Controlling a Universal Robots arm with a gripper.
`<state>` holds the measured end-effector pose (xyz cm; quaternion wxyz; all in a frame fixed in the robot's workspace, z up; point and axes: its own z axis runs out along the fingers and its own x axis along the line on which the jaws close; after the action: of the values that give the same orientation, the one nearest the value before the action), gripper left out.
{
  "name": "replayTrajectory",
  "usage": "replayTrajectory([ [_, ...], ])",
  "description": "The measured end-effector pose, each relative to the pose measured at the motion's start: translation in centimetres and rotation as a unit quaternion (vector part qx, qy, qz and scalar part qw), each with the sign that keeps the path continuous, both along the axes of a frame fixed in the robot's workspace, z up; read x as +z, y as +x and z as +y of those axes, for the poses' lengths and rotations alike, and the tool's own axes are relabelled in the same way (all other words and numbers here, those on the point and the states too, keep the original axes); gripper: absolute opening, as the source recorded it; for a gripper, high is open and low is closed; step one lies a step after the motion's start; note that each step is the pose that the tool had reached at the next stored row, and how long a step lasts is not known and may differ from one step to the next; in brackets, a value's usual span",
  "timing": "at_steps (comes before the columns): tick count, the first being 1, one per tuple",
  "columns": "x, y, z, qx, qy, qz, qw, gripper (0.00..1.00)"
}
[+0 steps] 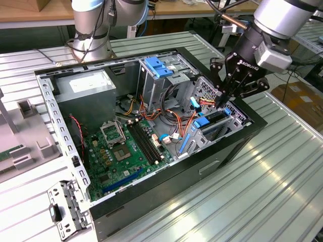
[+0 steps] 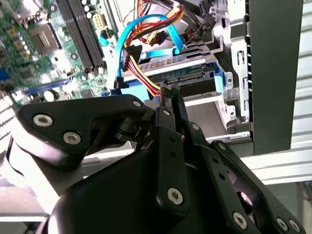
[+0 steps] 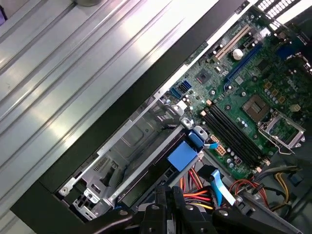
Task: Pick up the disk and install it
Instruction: 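Insert the first disk wire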
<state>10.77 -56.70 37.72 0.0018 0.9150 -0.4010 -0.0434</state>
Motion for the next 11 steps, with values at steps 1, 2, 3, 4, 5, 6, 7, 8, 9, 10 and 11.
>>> replayTrajectory([
  [1,-0.03,0.0,0.0,-0.008,0.0,0.0,0.99997,0.17],
  [2,-0.05,0.0,0.0,-0.015,0.0,0.0,0.99988,0.17],
  [3,-0.09,0.0,0.01,-0.026,0.0001,0.0,0.99967,0.17],
  [4,-0.11,0.0,0.0,-0.031,0.0001,0.0,0.99952,0.17],
  [5,-0.12,0.0,0.0,-0.036,0.0001,0.0,0.99935,0.17],
  [6,-0.13,0.0,0.0,-0.041,0.0,0.0,0.99917,0.17],
  [7,-0.14,0.0,0.0,-0.046,0.0,0.0,0.99893,0.17],
  [8,-0.16,0.0,0.0,-0.052,0.0001,0.0,0.99867,0.17],
  [9,-0.18,0.0,0.0,-0.057,0.0001,0.0,0.99839,0.17],
  [10,-0.19,0.0,0.0,-0.062,0.0,0.0,0.99808,0.17],
  [11,-0.21,0.0,0.0,-0.067,0.0,0.0,0.99773,0.17],
])
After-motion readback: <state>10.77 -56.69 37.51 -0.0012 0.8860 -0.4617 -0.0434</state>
